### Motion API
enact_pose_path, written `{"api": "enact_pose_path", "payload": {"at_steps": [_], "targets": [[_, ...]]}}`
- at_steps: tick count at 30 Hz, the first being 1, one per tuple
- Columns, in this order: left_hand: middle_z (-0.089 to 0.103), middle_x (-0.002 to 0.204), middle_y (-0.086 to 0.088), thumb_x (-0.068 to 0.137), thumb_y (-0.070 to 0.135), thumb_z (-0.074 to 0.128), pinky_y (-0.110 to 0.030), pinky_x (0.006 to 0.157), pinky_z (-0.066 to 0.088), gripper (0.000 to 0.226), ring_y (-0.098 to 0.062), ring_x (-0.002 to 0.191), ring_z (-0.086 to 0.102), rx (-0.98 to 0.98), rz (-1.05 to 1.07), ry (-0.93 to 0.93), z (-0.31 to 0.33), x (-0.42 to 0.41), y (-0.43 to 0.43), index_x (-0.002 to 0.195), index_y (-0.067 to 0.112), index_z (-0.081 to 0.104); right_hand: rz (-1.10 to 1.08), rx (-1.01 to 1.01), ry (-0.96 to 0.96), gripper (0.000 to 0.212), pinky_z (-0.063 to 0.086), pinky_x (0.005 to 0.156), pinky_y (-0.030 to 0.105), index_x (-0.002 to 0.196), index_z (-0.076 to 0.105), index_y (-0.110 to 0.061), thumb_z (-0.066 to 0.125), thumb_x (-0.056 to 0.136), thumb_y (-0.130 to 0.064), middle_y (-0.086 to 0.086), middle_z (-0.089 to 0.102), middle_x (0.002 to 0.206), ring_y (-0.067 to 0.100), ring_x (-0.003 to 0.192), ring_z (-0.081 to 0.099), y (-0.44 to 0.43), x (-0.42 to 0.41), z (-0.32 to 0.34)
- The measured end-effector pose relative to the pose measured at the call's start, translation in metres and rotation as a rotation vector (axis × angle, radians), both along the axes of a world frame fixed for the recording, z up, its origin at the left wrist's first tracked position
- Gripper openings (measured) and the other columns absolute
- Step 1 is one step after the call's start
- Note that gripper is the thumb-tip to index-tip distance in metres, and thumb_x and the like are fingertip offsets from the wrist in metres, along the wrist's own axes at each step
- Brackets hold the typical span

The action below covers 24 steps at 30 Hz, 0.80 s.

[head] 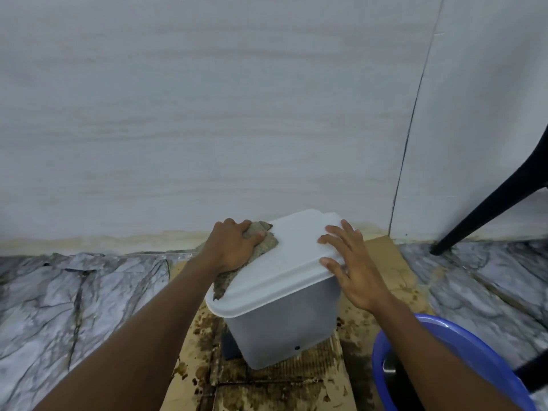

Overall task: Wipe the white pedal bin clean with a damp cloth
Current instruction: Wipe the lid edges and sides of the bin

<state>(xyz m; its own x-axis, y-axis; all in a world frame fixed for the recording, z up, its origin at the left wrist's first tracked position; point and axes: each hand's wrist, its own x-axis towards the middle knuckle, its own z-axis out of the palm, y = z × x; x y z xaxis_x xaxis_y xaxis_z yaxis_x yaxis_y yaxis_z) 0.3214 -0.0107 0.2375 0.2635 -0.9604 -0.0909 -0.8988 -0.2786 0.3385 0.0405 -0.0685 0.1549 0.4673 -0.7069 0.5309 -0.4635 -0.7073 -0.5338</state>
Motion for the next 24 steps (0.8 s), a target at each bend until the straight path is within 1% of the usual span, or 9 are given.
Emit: {"api": "enact_pose_path", "payload": {"at_steps": [4, 6, 9, 12, 14, 16, 18, 20, 24], "targets": [[0.052, 0.14, -0.018, 0.102, 0.064, 0.026, -0.047, 0.11, 0.03, 0.067, -0.039, 0.13, 0.041, 0.018, 0.065, -0.067, -0.003, -0.011, 0.016, 0.146, 0.018, 0.048, -0.126, 0.089, 0.171, 0.074, -0.007, 0.125, 0.049, 0.151, 0.033, -0.044, 0.014, 0.09, -0.081, -0.007, 0.014, 0.167, 0.01, 0.155, -0.007, -0.022, 0.0, 0.006], [0.055, 0.133, -0.021, 0.099, 0.069, 0.023, -0.048, 0.107, 0.031, 0.072, -0.038, 0.124, 0.044, -0.003, 0.11, -0.068, -0.008, -0.015, 0.027, 0.138, 0.015, 0.052, -0.207, 0.191, 0.237, 0.075, -0.007, 0.123, 0.054, 0.155, 0.021, -0.047, 0.014, 0.088, -0.08, -0.008, 0.006, 0.168, 0.013, 0.155, -0.007, -0.03, 0.006, 0.011], [0.048, 0.139, -0.022, 0.102, 0.063, 0.029, -0.047, 0.11, 0.029, 0.068, -0.038, 0.13, 0.037, -0.03, 0.164, -0.019, -0.01, -0.028, 0.048, 0.146, 0.014, 0.045, -0.304, 0.349, 0.176, 0.069, 0.019, 0.119, 0.061, 0.153, 0.027, -0.046, 0.022, 0.089, -0.074, -0.003, 0.017, 0.166, 0.023, 0.153, 0.012, -0.031, 0.02, 0.011], [0.044, 0.143, -0.021, 0.102, 0.064, 0.029, -0.047, 0.112, 0.028, 0.071, -0.038, 0.133, 0.034, -0.075, 0.18, -0.01, -0.012, -0.034, 0.06, 0.153, 0.015, 0.036, -0.35, 0.411, 0.099, 0.058, 0.041, 0.108, 0.052, 0.149, 0.041, -0.041, 0.03, 0.098, -0.065, 0.0, 0.035, 0.155, 0.028, 0.139, 0.04, -0.023, 0.029, 0.009], [0.042, 0.145, -0.02, 0.102, 0.064, 0.03, -0.046, 0.114, 0.027, 0.072, -0.037, 0.136, 0.031, -0.1, 0.181, 0.018, -0.013, -0.037, 0.064, 0.156, 0.017, 0.032, -0.386, 0.347, 0.044, 0.045, 0.047, 0.103, 0.047, 0.144, 0.052, -0.028, 0.043, 0.104, -0.045, 0.002, 0.045, 0.147, 0.028, 0.131, 0.048, -0.012, 0.032, 0.015], [0.042, 0.146, -0.018, 0.101, 0.065, 0.031, -0.046, 0.115, 0.027, 0.073, -0.036, 0.138, 0.03, -0.118, 0.19, 0.039, -0.014, -0.04, 0.069, 0.157, 0.018, 0.031, -0.393, 0.304, 0.024, 0.04, 0.044, 0.107, 0.042, 0.141, 0.057, -0.014, 0.05, 0.104, -0.027, 0.004, 0.048, 0.147, 0.028, 0.134, 0.047, 0.006, 0.037, 0.024], [0.043, 0.145, -0.019, 0.101, 0.065, 0.033, -0.046, 0.114, 0.029, 0.073, -0.037, 0.137, 0.032, -0.137, 0.189, 0.049, -0.013, -0.042, 0.074, 0.157, 0.018, 0.033, -0.344, 0.351, 0.001, 0.045, 0.031, 0.118, 0.033, 0.147, 0.048, -0.008, 0.05, 0.104, -0.018, 0.005, 0.04, 0.157, 0.025, 0.143, 0.038, 0.027, 0.041, 0.028], [0.045, 0.145, -0.02, 0.101, 0.065, 0.034, -0.047, 0.114, 0.029, 0.073, -0.038, 0.136, 0.034, -0.133, 0.201, 0.058, -0.012, -0.041, 0.076, 0.155, 0.017, 0.036, -0.24, 0.432, -0.02, 0.055, 0.019, 0.118, 0.025, 0.157, 0.028, -0.012, 0.046, 0.105, -0.016, -0.001, 0.02, 0.166, 0.019, 0.151, 0.024, 0.047, 0.047, 0.026], [0.043, 0.148, -0.024, 0.103, 0.061, 0.037, -0.047, 0.117, 0.023, 0.071, -0.039, 0.141, 0.031, -0.121, 0.228, 0.087, 0.0, -0.046, 0.083, 0.155, 0.012, 0.037, -0.059, 0.632, 0.008, 0.062, 0.013, 0.114, 0.019, 0.16, 0.0, -0.02, 0.034, 0.109, -0.015, -0.008, -0.011, 0.167, 0.013, 0.154, 0.006, 0.047, 0.055, 0.029]]}}
